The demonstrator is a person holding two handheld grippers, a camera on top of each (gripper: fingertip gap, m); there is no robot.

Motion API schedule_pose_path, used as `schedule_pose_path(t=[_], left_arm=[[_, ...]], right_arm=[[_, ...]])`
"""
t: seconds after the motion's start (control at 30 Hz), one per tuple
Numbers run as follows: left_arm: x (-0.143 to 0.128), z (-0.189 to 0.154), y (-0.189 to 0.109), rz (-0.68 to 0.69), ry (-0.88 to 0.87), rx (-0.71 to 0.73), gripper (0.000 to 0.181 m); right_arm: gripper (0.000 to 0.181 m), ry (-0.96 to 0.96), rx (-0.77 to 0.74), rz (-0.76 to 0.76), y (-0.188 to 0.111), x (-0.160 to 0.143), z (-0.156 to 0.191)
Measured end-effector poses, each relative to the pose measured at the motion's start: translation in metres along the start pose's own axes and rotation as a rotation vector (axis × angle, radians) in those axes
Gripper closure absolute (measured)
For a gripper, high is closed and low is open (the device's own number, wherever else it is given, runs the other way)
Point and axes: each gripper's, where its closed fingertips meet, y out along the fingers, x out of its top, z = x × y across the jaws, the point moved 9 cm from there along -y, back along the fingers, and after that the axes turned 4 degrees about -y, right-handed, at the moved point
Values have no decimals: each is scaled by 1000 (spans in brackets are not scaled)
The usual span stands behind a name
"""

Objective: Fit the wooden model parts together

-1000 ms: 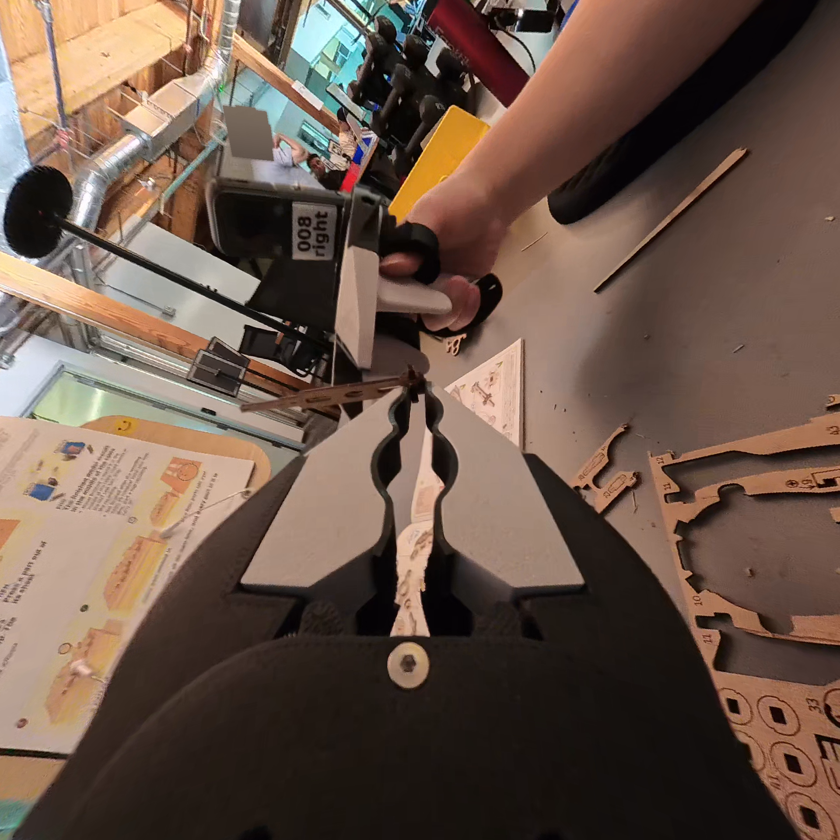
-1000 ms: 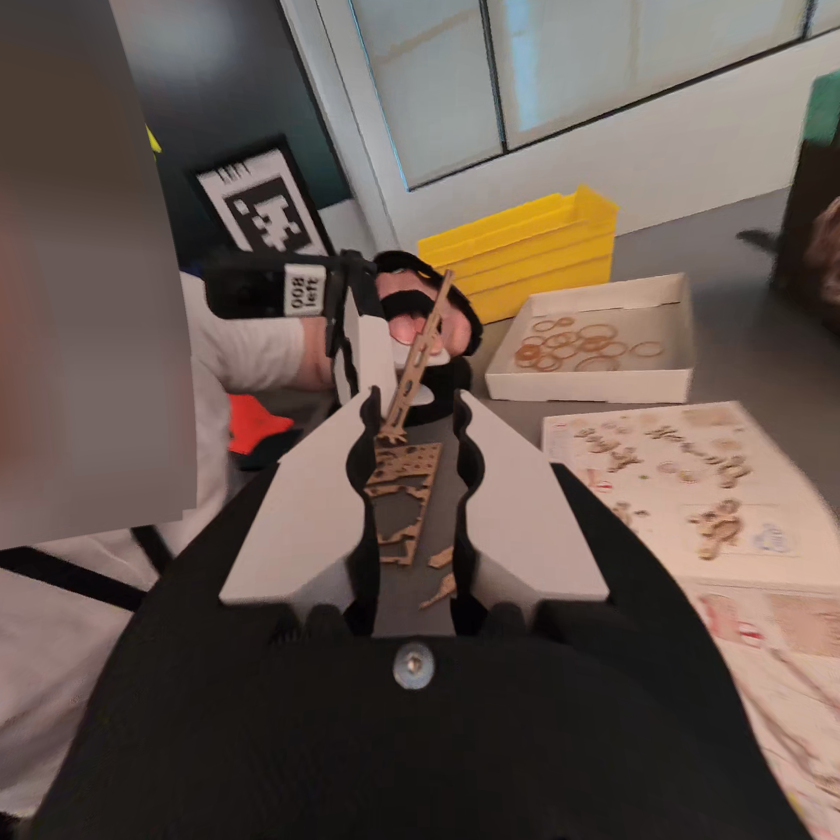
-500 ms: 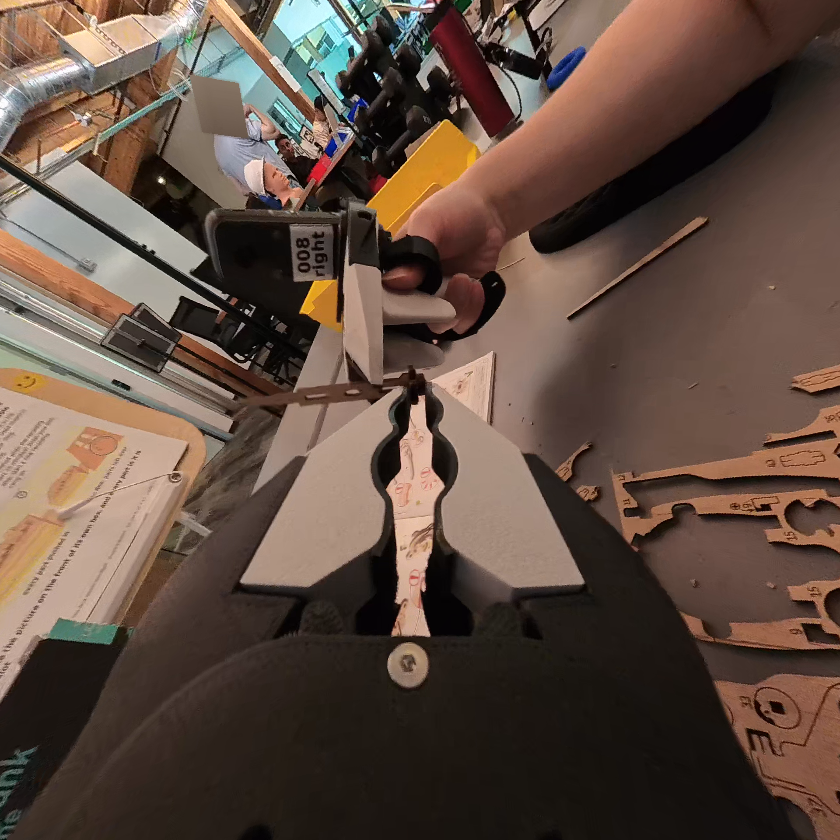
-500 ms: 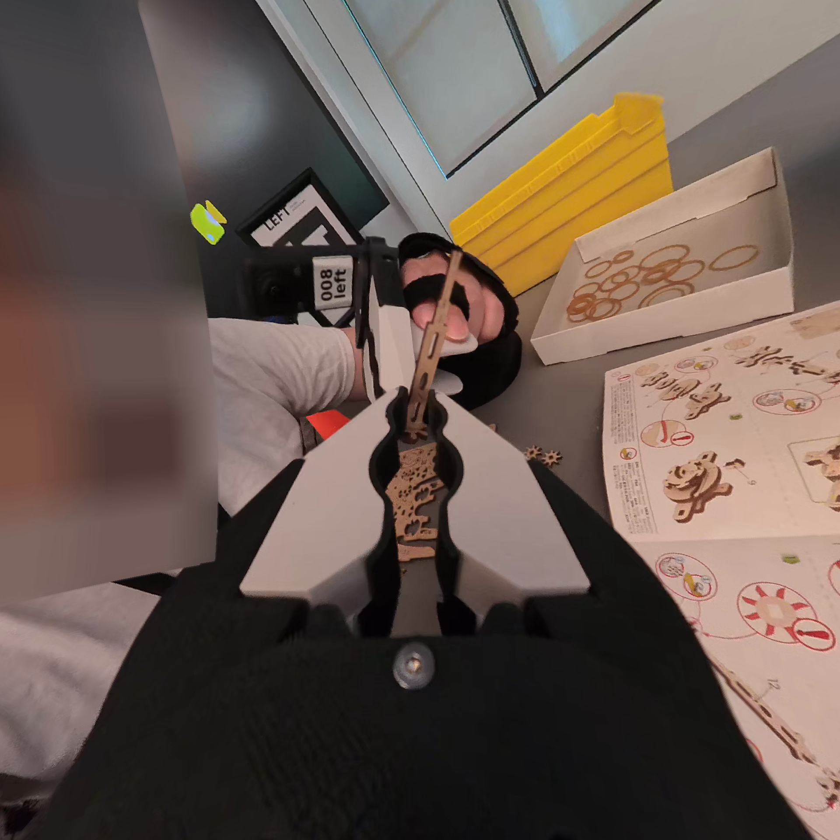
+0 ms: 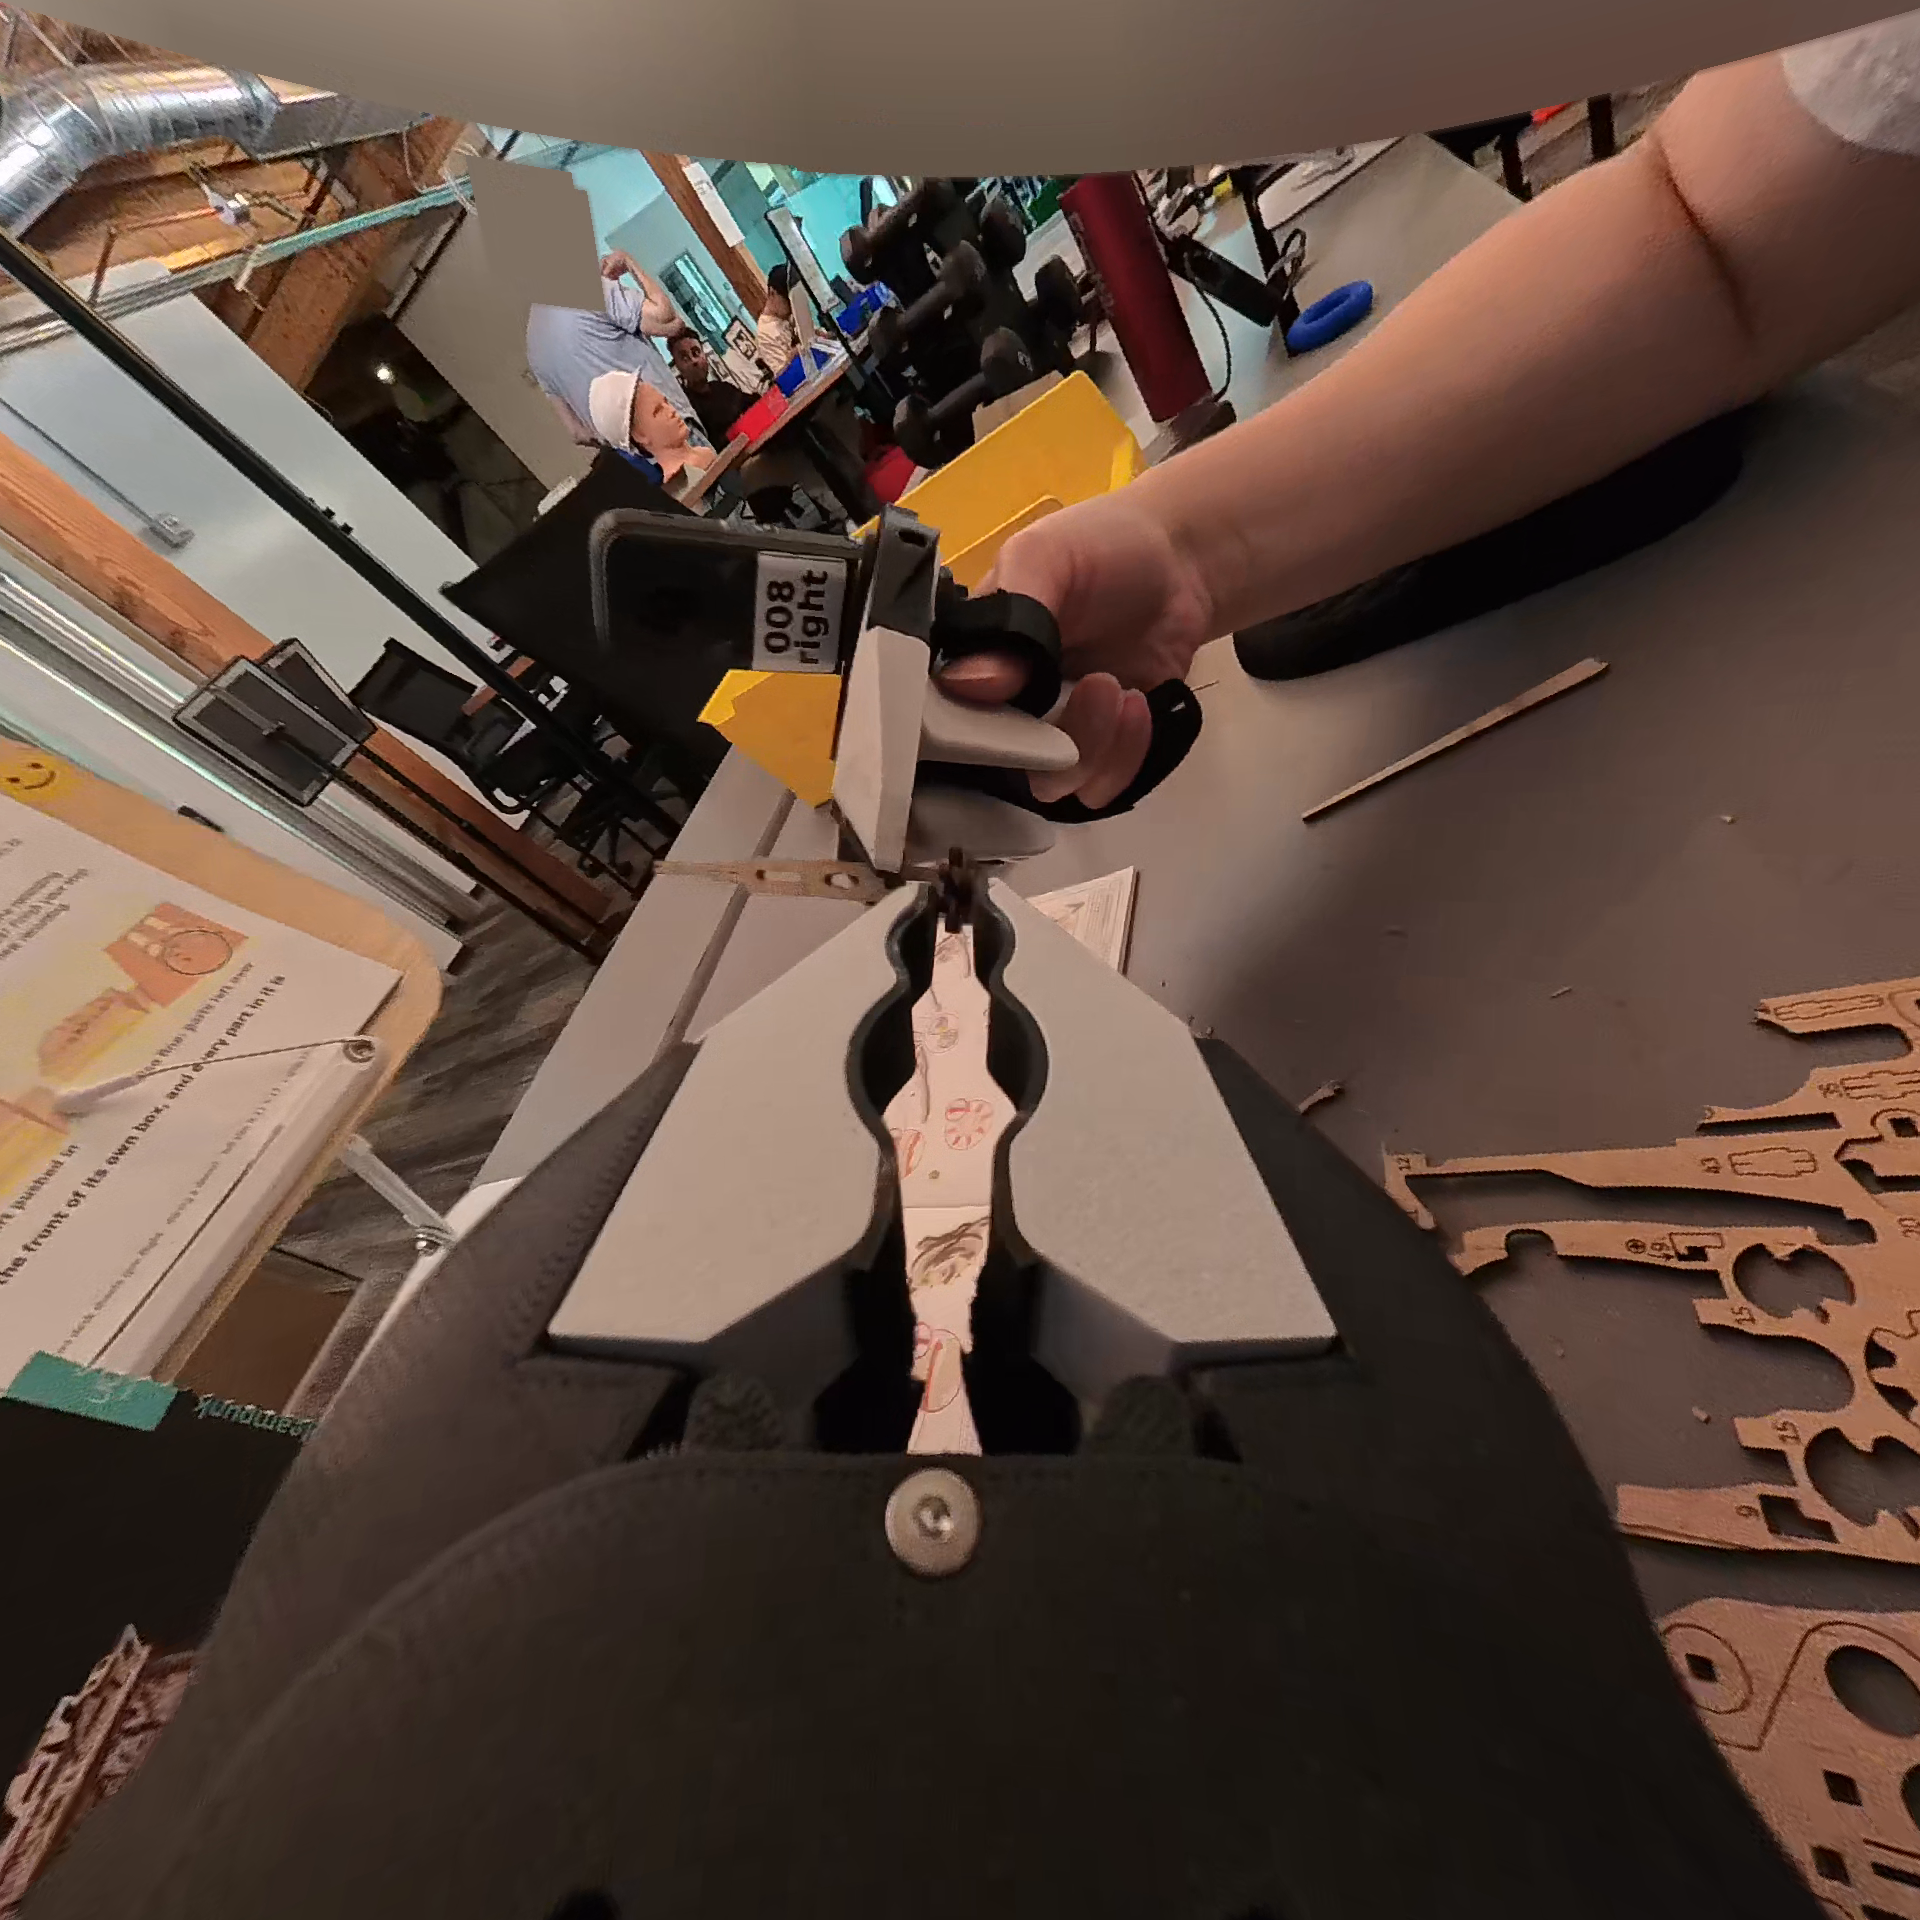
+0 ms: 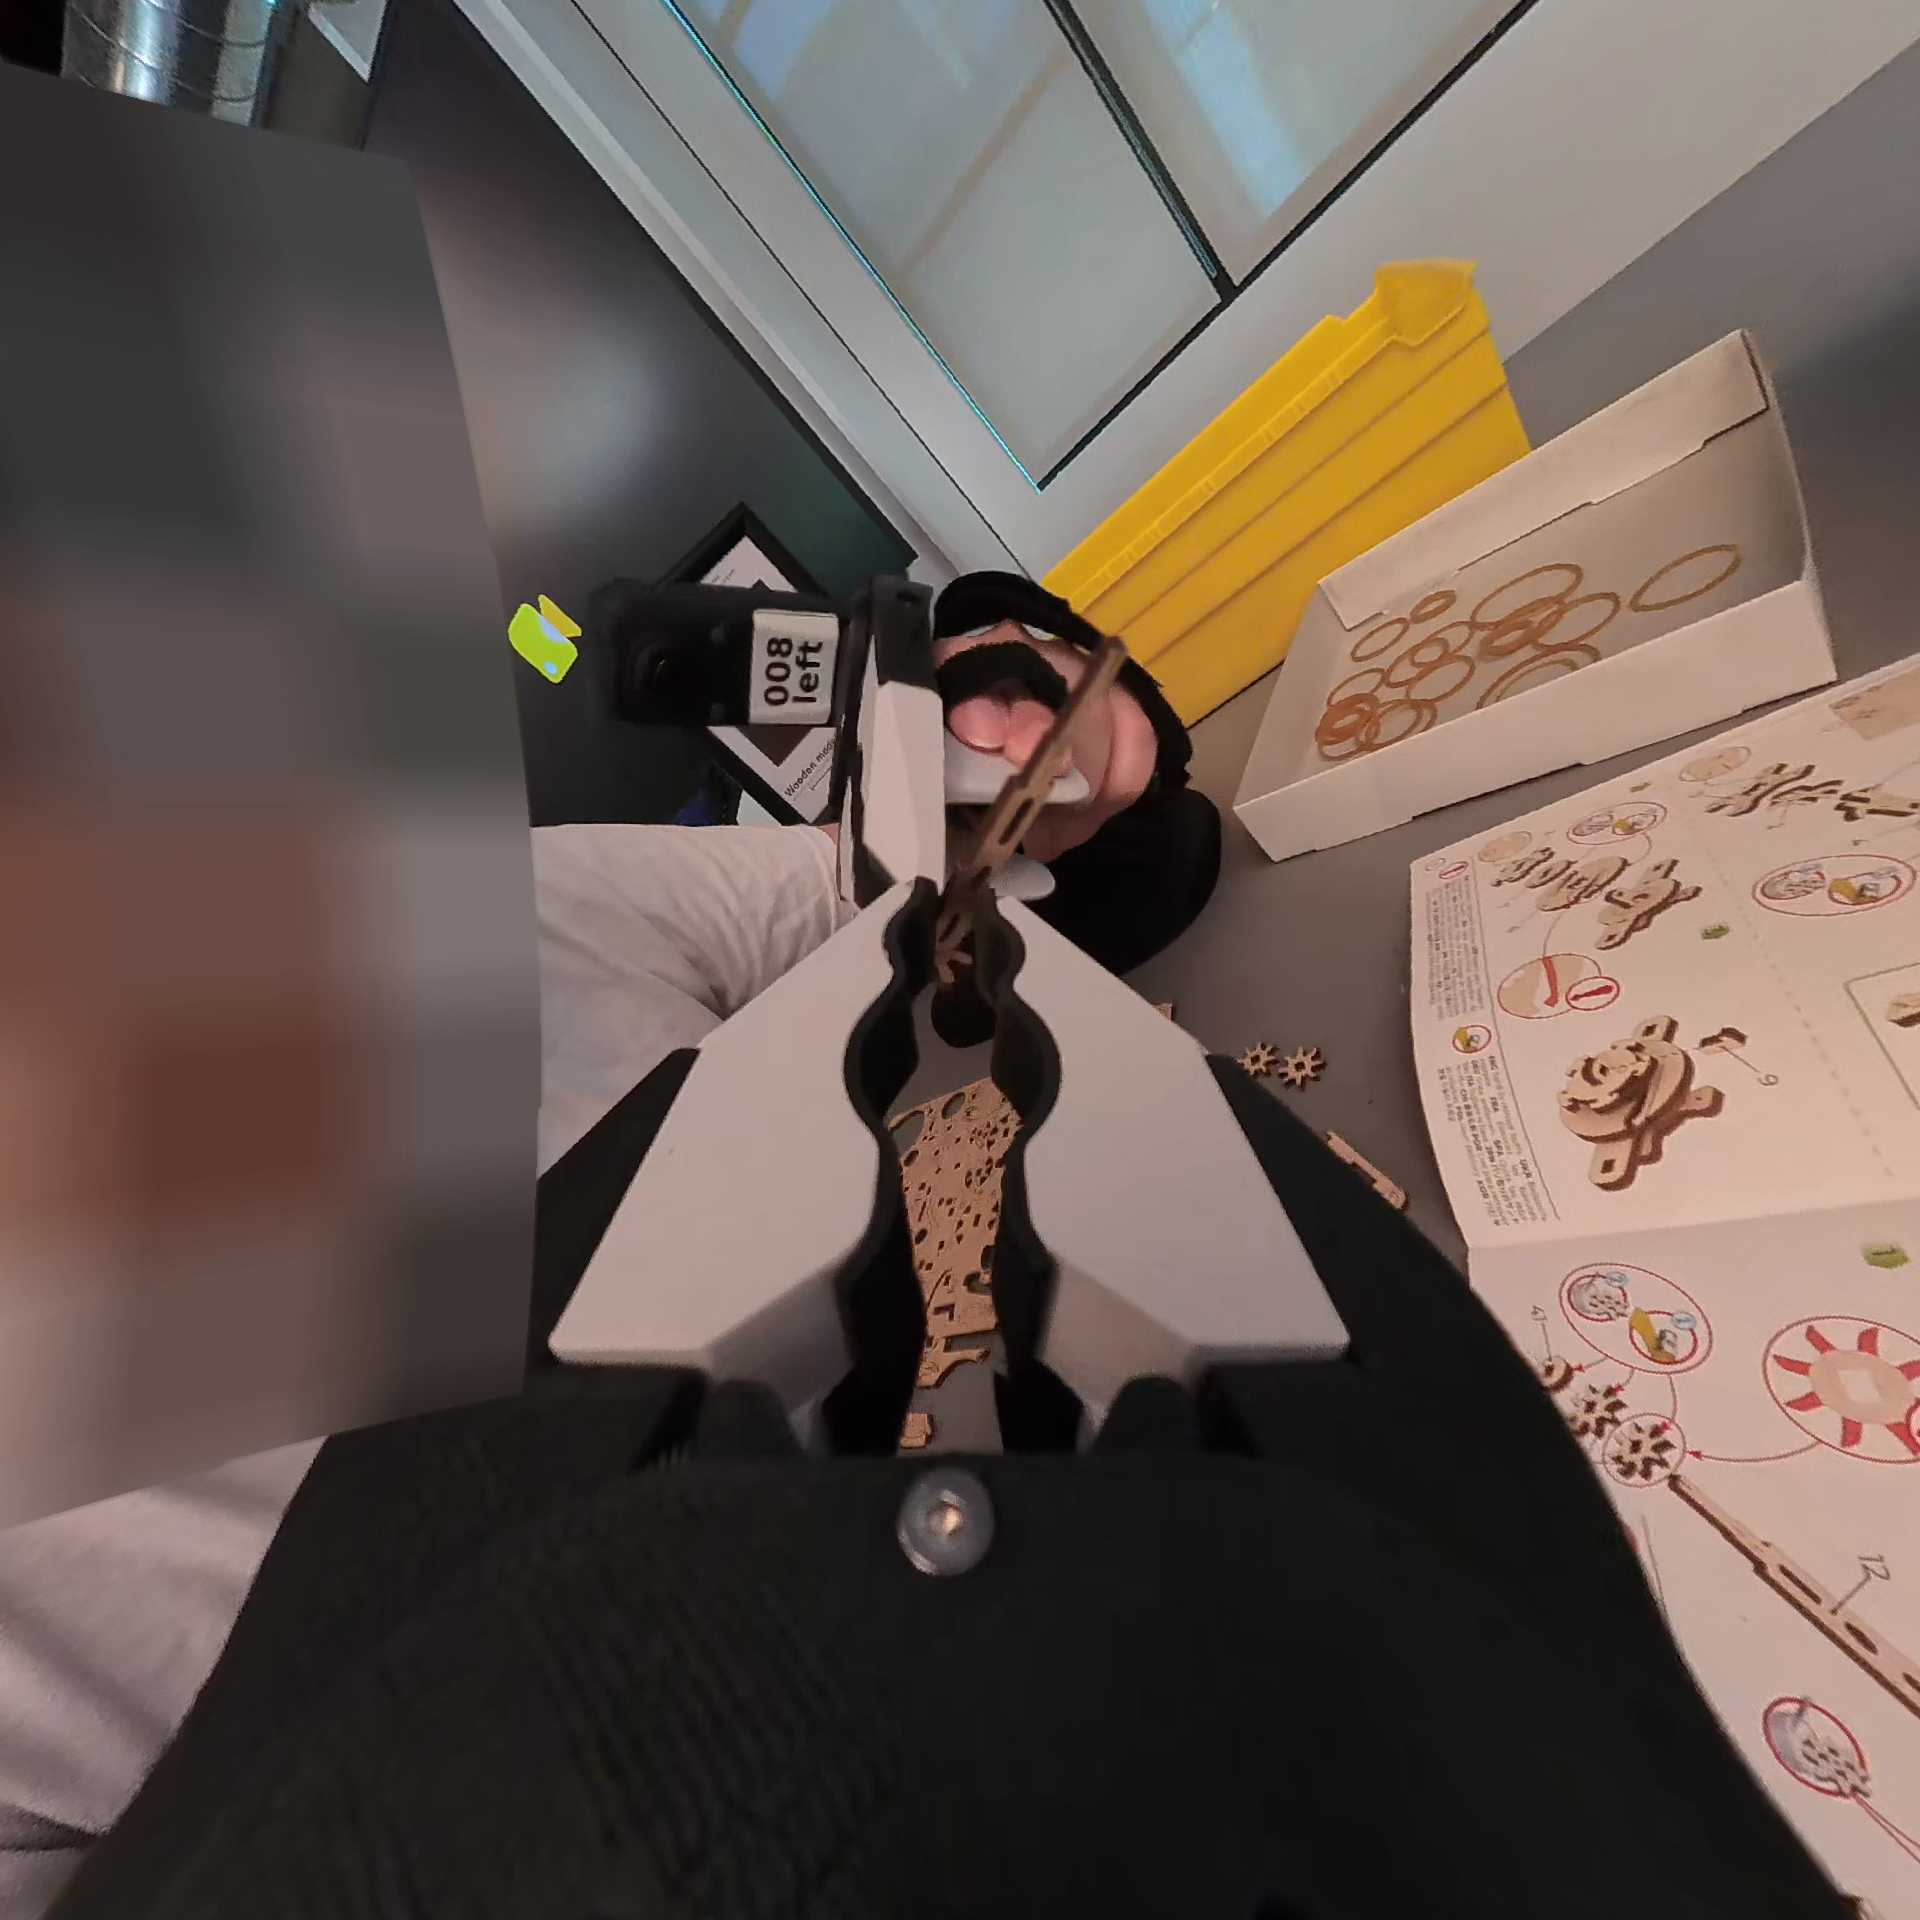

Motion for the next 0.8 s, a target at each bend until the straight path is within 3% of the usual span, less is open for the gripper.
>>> schedule_pose_path(t=[0.4, 0.7, 0.8], left_arm=[[3, -7, 0, 14, 147, 41, 177], [-14, -21, 13, 326, 605, 164, 177], [-18, -26, 18, 388, 647, 155, 177]], right_arm=[[175, -55, 69, -29, 3, 0, 2], [171, -70, -158, 47, -3, 0, -9], [176, -64, -193, 85, -1, -3, -11]])
